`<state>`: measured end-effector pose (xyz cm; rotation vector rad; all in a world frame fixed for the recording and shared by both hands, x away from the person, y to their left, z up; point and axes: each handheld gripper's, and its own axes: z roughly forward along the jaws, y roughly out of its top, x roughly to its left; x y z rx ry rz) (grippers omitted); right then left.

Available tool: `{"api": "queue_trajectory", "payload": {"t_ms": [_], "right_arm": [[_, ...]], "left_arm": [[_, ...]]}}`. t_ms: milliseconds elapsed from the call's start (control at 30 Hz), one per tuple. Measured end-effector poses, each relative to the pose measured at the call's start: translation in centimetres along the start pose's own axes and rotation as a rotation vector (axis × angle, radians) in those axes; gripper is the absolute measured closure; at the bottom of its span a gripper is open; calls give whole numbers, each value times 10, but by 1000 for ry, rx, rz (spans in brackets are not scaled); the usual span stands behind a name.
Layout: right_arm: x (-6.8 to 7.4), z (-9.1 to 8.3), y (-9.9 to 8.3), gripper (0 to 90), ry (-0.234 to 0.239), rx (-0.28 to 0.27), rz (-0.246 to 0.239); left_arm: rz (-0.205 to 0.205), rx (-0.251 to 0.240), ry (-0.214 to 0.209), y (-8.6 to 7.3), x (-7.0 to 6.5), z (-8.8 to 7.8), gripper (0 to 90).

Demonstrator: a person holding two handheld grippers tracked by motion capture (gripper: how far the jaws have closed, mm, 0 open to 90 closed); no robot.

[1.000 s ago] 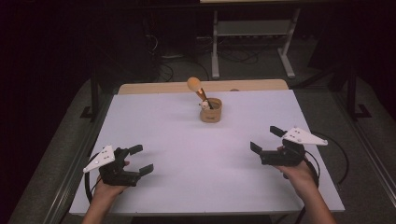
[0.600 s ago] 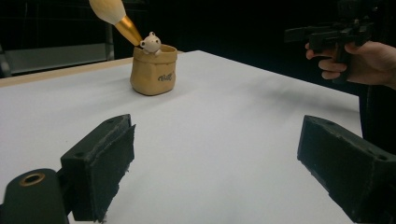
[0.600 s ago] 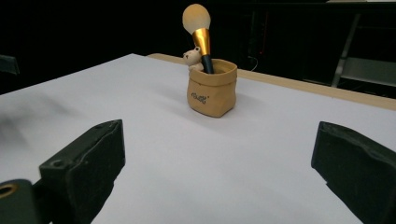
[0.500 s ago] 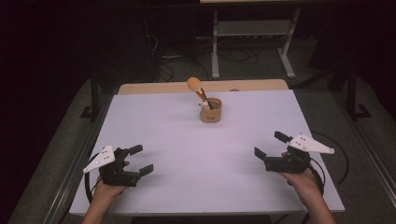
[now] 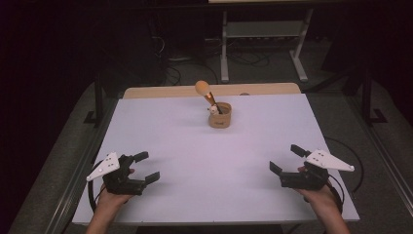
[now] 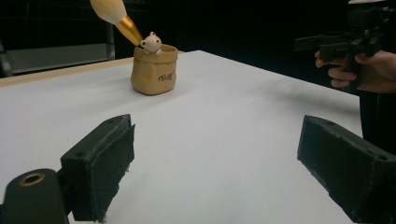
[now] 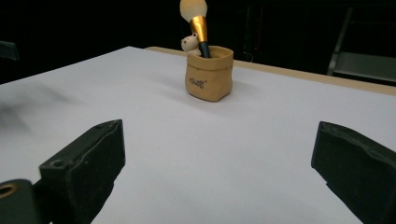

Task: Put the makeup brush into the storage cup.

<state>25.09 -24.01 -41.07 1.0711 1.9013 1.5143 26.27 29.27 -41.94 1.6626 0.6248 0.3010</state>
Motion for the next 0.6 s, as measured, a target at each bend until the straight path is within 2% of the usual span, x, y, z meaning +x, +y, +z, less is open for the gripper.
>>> {"api": "queue_trajectory", "payload": {"t_ms": [233, 400, 433, 600], "right_arm": [[1, -7, -9, 23, -6, 16, -5], [2, -6, -8, 23, 2, 17, 0], [1, -5, -9, 23, 2, 18, -20], [2, -6, -8, 23, 4, 20, -27]], "left_arm": [[-3, 1, 1, -1, 0, 0, 105], [1, 8, 2, -1, 0, 0, 105], [1, 6, 3, -1, 0, 0, 105], [2, 11, 1, -1, 0, 1, 105]]}}
